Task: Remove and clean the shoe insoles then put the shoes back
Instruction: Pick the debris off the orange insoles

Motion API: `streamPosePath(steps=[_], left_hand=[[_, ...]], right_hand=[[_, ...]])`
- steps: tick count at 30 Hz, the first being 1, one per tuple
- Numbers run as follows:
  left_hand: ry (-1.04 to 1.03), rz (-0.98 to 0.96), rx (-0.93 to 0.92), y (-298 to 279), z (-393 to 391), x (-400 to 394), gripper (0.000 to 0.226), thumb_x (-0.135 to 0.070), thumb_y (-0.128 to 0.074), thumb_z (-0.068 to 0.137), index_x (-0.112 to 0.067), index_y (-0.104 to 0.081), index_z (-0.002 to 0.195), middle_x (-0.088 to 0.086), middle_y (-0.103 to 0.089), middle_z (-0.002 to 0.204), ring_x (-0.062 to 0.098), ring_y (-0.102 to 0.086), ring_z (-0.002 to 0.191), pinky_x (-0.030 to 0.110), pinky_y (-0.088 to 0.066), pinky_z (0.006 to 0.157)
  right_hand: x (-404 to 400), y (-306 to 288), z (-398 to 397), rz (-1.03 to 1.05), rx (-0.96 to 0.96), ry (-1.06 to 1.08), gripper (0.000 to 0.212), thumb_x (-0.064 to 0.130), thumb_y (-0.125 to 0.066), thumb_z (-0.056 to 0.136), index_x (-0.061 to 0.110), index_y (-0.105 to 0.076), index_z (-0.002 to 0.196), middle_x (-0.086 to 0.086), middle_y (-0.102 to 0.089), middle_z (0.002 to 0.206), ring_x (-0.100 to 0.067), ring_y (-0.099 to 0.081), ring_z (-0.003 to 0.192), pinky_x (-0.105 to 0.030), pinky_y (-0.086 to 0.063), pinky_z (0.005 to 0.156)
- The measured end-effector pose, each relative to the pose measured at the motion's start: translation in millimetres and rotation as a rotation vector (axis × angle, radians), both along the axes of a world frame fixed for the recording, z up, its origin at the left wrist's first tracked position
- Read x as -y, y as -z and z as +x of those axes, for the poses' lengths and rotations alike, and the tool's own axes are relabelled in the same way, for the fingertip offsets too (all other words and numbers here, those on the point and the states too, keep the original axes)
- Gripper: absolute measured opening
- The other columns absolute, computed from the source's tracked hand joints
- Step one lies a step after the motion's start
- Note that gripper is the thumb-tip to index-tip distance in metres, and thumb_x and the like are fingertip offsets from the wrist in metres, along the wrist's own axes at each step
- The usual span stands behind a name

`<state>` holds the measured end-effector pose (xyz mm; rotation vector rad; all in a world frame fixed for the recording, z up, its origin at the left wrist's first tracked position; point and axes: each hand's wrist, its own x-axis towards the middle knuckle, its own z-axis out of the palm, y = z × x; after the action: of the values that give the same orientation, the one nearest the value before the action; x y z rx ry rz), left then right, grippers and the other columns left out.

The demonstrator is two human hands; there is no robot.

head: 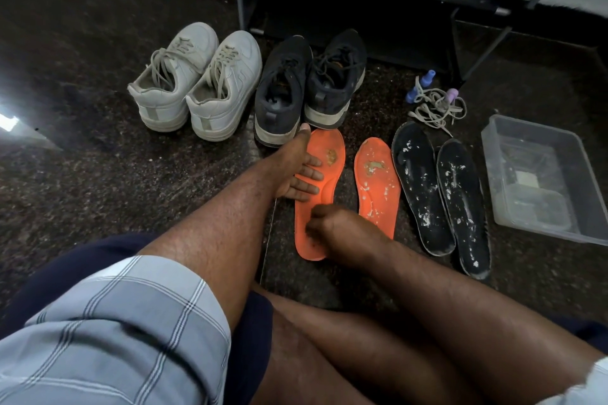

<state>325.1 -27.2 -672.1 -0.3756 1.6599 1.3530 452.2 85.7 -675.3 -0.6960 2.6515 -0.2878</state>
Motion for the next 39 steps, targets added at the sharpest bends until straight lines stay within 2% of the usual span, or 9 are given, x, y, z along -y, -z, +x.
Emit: streamPosePath(steps=[3, 7, 12, 17, 20, 24, 27, 33, 39], left_hand=[[0.0, -0.004, -0.001, 0, 1, 0, 0.094, -0.08, -0.013, 0.09, -0.009, -0.059, 0.131, 0.013, -0.067, 0.117, 0.037, -0.067, 0.103, 0.052, -0.05, 0.098], [-0.003, 0.0, -0.001, -1, 1, 1, 0.094, -0.081, -0.015, 0.09, -0.009, -0.06, 0.13, 0.013, -0.067, 0.117, 0.036, -0.067, 0.102, 0.052, -0.052, 0.096], [-0.004, -0.002, -0.003, 0, 1, 0, 0.092, -0.079, -0.014, 0.091, -0.009, -0.06, 0.129, 0.013, -0.068, 0.116, 0.036, -0.067, 0.102, 0.052, -0.051, 0.096], [-0.001, 0.0, -0.006, 0, 1, 0, 0.091, -0.078, -0.015, 0.091, -0.009, -0.061, 0.127, 0.013, -0.068, 0.116, 0.036, -0.067, 0.103, 0.052, -0.051, 0.097], [-0.005, -0.002, -0.006, 0, 1, 1, 0.09, -0.078, -0.015, 0.092, -0.009, -0.061, 0.127, 0.013, -0.068, 0.116, 0.037, -0.067, 0.102, 0.052, -0.051, 0.096], [-0.008, -0.003, -0.004, 0, 1, 0, 0.092, -0.079, -0.016, 0.091, -0.009, -0.061, 0.128, 0.013, -0.068, 0.117, 0.037, -0.067, 0.102, 0.053, -0.051, 0.096], [-0.009, -0.004, -0.004, 0, 0, 1, 0.091, -0.079, -0.016, 0.091, -0.009, -0.061, 0.128, 0.013, -0.068, 0.117, 0.037, -0.067, 0.102, 0.053, -0.051, 0.097], [-0.016, -0.002, -0.002, 1, 1, 0, 0.092, -0.079, -0.016, 0.091, -0.009, -0.061, 0.127, 0.014, -0.068, 0.116, 0.038, -0.067, 0.102, 0.052, -0.052, 0.095], [-0.017, -0.011, -0.009, 0, 1, -1, 0.09, -0.079, -0.016, 0.091, -0.009, -0.063, 0.125, 0.013, -0.068, 0.114, 0.037, -0.068, 0.101, 0.052, -0.052, 0.095]], right_hand=[[1, 2, -3, 0.014, -0.019, 0.022, 0.011, 0.006, -0.06, 0.084, 0.011, -0.067, 0.091, -0.006, -0.057, 0.094, -0.025, -0.059, 0.082, -0.037, -0.05, 0.071], [6, -5, 16, 0.005, 0.14, -0.06, 0.017, 0.008, -0.066, 0.082, 0.015, -0.069, 0.097, 0.001, -0.057, 0.099, -0.016, -0.059, 0.083, -0.033, -0.053, 0.071], [-5, 0, -1, 0.014, 0.019, 0.082, 0.019, 0.005, -0.061, 0.084, 0.015, -0.066, 0.099, -0.002, -0.055, 0.1, -0.02, -0.059, 0.085, -0.034, -0.051, 0.075], [7, -2, 18, 0.025, 0.139, -0.023, 0.019, 0.011, -0.065, 0.085, 0.017, -0.068, 0.103, 0.002, -0.055, 0.104, -0.016, -0.06, 0.085, -0.034, -0.056, 0.074], [6, 3, 8, -0.036, 0.072, 0.027, 0.017, 0.008, -0.065, 0.082, 0.018, -0.069, 0.095, 0.002, -0.054, 0.097, -0.018, -0.059, 0.079, -0.037, -0.054, 0.072], [14, 0, 15, -0.001, 0.102, -0.092, 0.012, 0.01, -0.062, 0.086, 0.014, -0.07, 0.094, 0.0, -0.056, 0.095, -0.016, -0.058, 0.078, -0.032, -0.052, 0.068], [7, -2, 14, 0.032, 0.189, -0.077, 0.016, 0.013, -0.065, 0.085, 0.017, -0.071, 0.1, 0.002, -0.058, 0.1, -0.016, -0.06, 0.084, -0.033, -0.054, 0.075], [-8, 4, -8, 0.042, -0.016, 0.124, 0.016, 0.008, -0.058, 0.087, 0.012, -0.068, 0.098, -0.004, -0.056, 0.1, -0.023, -0.06, 0.086, -0.03, -0.047, 0.077], [1, -1, 5, 0.013, 0.196, -0.017, 0.018, 0.013, -0.065, 0.083, 0.019, -0.071, 0.099, 0.001, -0.06, 0.102, -0.018, -0.061, 0.09, -0.035, -0.053, 0.081]])
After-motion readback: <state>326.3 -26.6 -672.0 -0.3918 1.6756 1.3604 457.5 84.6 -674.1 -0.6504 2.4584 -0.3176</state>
